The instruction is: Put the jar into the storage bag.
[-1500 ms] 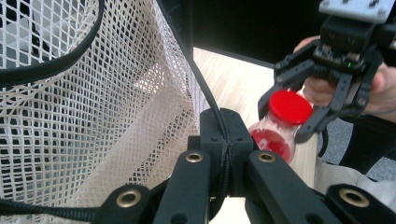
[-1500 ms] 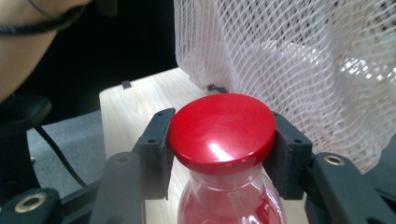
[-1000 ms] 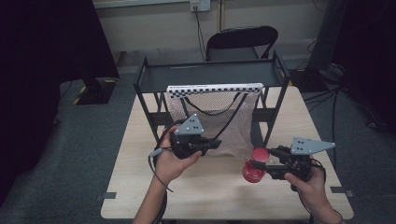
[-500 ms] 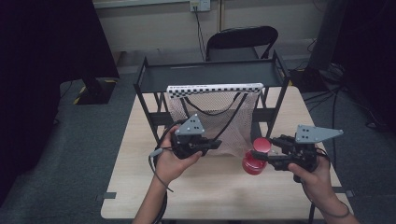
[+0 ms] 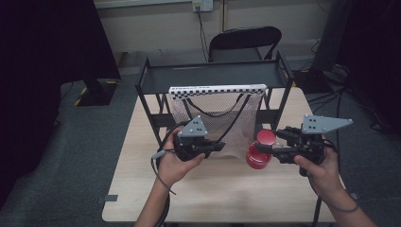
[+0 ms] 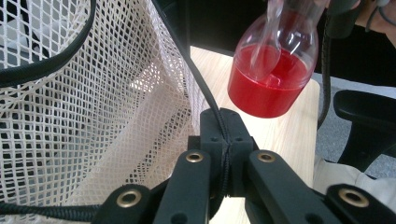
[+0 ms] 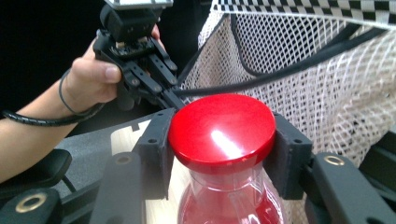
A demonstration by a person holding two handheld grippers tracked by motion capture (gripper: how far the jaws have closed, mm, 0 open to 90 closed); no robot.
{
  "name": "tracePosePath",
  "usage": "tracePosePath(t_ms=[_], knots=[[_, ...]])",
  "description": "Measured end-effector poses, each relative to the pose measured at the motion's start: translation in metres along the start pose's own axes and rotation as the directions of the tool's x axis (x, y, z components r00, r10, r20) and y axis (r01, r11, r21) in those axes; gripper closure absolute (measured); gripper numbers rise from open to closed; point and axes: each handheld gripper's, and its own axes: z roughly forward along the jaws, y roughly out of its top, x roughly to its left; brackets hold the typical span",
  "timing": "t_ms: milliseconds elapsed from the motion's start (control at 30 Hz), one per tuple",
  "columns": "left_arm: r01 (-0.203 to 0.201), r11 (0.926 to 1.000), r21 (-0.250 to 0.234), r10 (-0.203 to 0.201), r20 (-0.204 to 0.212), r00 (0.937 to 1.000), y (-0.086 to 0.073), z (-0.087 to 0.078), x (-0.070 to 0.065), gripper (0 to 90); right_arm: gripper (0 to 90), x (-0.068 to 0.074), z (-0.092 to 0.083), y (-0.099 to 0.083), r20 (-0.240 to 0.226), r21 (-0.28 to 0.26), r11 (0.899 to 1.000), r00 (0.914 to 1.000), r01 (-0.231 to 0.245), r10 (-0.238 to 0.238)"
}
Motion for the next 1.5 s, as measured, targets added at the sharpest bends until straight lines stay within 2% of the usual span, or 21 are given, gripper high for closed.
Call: tracePosePath(t_ms=[867,1200,1500], knots=[[0.002,1.0,-0.005,-0.002,0.006,1.0,0.0,0.0,-0.001,89.3,49.3,0.0,0.006,0.058,0.023,-0.005,0.998,0.998,0.059,-0.059],[-0.001,1.0,-0.007,0.001,0.008,1.0,0.001,0.0,-0.001,89.3,49.3,0.0,0.016,0.081,0.024,-0.007,0.997,0.997,0.074,-0.074],[0.004,1.0,-0.009,-0.004,0.01,0.9999,0.0,0.0,-0.001,89.2,49.4,-0.001,0.026,0.1,0.031,-0.031,0.996,0.9961,0.084,-0.083]])
